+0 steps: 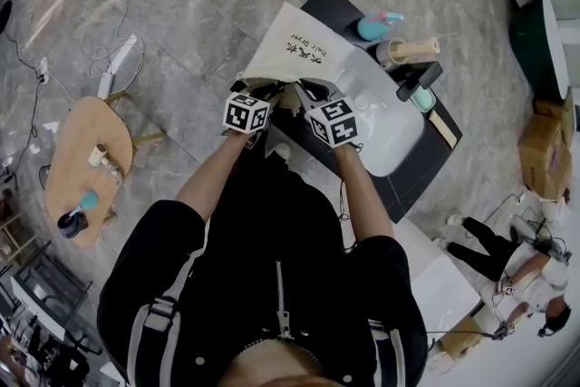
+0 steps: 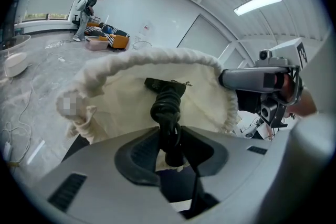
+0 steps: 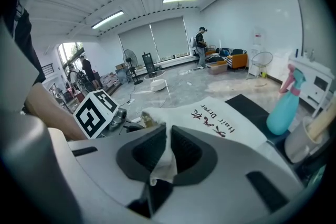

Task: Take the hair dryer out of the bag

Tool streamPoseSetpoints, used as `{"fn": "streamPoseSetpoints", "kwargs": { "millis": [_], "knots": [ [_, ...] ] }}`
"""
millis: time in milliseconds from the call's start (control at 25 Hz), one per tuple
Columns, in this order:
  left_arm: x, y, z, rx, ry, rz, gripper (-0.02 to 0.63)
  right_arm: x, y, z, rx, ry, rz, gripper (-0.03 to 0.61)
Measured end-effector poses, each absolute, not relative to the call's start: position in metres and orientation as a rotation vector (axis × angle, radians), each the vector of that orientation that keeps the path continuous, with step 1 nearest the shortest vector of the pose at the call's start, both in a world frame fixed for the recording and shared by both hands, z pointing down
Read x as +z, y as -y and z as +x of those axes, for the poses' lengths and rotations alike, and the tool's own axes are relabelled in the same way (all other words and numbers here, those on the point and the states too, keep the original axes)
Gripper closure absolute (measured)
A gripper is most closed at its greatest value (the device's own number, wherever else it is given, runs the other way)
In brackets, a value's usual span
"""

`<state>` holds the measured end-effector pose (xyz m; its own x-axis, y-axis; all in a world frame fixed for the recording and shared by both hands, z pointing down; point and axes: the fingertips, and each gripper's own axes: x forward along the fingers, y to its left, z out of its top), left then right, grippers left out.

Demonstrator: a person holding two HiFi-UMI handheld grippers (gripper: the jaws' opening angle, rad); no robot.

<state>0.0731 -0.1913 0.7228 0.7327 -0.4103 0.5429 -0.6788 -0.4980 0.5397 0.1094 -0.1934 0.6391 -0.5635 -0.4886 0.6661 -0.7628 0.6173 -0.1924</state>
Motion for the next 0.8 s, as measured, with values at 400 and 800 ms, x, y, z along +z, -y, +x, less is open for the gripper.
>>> {"fn": "streamPoseSetpoints", "kwargs": {
  "millis": [400,800],
  "knots": [
    [0.722,0.176,0.055,0.454,0.829,2.165,0.473,0.641,0.191,0.108,0.651,2.277,0.990,0.537],
    [0.722,0.161,0.038,0.460,0.834,2.163,0.474,0.640,0.191,0.108,0.654,2.272,1.003,0.537]
  ]
}}
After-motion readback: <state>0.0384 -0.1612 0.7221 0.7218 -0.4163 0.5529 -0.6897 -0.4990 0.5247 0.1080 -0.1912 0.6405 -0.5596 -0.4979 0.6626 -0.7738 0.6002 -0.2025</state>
